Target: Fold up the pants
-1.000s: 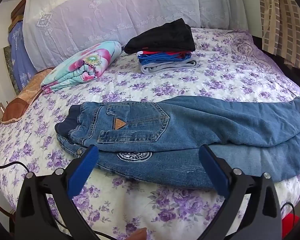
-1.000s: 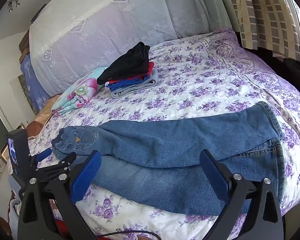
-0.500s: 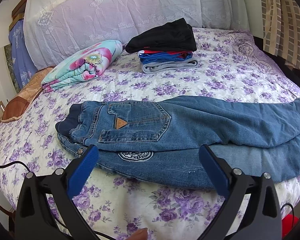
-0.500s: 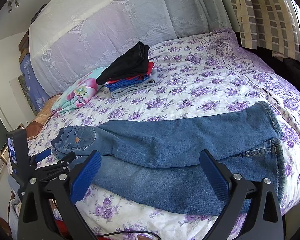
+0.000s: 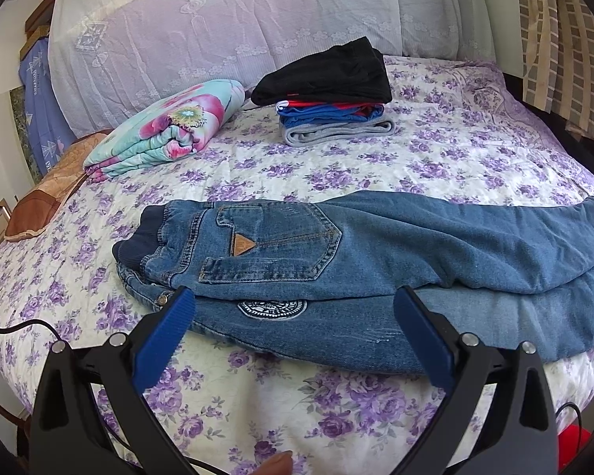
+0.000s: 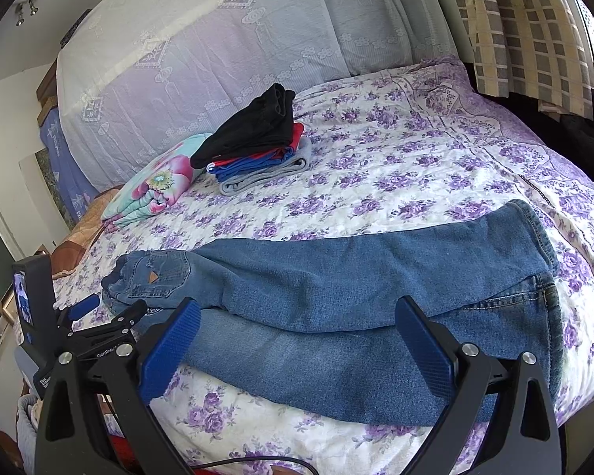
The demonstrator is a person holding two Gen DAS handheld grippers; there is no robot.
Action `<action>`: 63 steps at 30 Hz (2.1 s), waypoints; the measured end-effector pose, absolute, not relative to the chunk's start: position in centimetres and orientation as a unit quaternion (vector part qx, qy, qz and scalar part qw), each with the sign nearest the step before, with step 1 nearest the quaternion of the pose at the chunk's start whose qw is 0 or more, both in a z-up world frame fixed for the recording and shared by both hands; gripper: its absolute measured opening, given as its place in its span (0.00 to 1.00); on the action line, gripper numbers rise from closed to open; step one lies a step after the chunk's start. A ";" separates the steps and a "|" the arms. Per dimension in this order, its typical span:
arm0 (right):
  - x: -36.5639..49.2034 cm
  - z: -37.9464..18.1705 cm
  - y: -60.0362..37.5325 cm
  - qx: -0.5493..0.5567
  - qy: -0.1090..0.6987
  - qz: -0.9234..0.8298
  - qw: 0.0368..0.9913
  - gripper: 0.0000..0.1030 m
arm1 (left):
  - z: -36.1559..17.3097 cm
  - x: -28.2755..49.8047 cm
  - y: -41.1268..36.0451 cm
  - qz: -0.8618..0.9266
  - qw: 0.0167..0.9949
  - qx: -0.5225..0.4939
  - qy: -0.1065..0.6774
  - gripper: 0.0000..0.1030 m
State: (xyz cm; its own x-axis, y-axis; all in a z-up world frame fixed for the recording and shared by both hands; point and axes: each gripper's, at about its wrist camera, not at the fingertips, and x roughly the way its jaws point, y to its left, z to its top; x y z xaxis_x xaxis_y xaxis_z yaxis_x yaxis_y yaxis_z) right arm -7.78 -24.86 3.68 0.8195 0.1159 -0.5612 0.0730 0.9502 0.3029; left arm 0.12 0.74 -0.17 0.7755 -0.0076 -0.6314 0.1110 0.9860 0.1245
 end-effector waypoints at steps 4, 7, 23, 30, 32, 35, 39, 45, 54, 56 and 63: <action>-7.8 3.7 -24.8 0.156 0.300 0.011 0.941 0.96 | -0.1 0.0 0.7 -0.027 0.945 0.085 0.313 0.95; -7.7 3.6 -24.8 0.155 0.300 0.011 0.941 0.96 | -0.1 0.0 0.7 -0.027 0.945 0.084 0.314 0.95; -7.8 3.6 -25.1 0.156 0.301 0.012 0.941 0.96 | -0.1 0.3 1.3 -0.027 0.942 0.078 0.325 0.95; -8.1 2.2 -25.8 0.126 0.341 -0.009 0.932 0.96 | -2.2 -1.0 5.4 0.015 0.913 0.153 0.377 0.95; -8.9 2.0 -26.9 0.109 0.346 -0.032 0.931 0.96 | -3.3 -3.1 8.0 0.049 0.901 0.200 0.381 0.95; -10.1 1.0 -29.0 0.117 0.351 -0.064 0.927 0.96 | -4.0 -5.6 12.6 0.126 0.885 0.234 0.383 0.95; -9.8 -0.4 -30.1 0.124 0.356 -0.079 0.923 0.96 | -3.5 -7.5 17.3 0.177 0.886 0.176 0.391 0.95; -9.4 -2.7 -29.7 0.202 0.412 -0.047 0.887 0.96 | -0.7 -6.8 14.5 0.118 0.901 0.144 0.392 0.95; -7.0 -2.6 -30.7 0.250 0.366 -0.014 0.896 0.96 | -0.6 1.9 9.5 0.028 0.916 0.091 0.390 0.95; -5.9 -2.9 -31.2 0.267 0.365 -0.009 0.892 0.96 | -0.8 4.7 9.2 0.021 0.915 0.072 0.397 0.95; -2.3 -3.3 -32.8 0.279 0.374 -0.016 0.885 0.96 | -2.2 12.2 10.8 0.015 0.898 0.026 0.438 0.95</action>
State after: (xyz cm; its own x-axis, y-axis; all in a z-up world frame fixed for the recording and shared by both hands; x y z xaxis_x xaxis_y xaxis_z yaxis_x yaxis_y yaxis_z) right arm -2.34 -32.84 -3.33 0.7202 0.1790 -0.6703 0.2373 0.8443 0.4804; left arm 12.23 10.84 -2.19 0.6159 0.0508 -0.7862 -0.0045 0.9981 0.0611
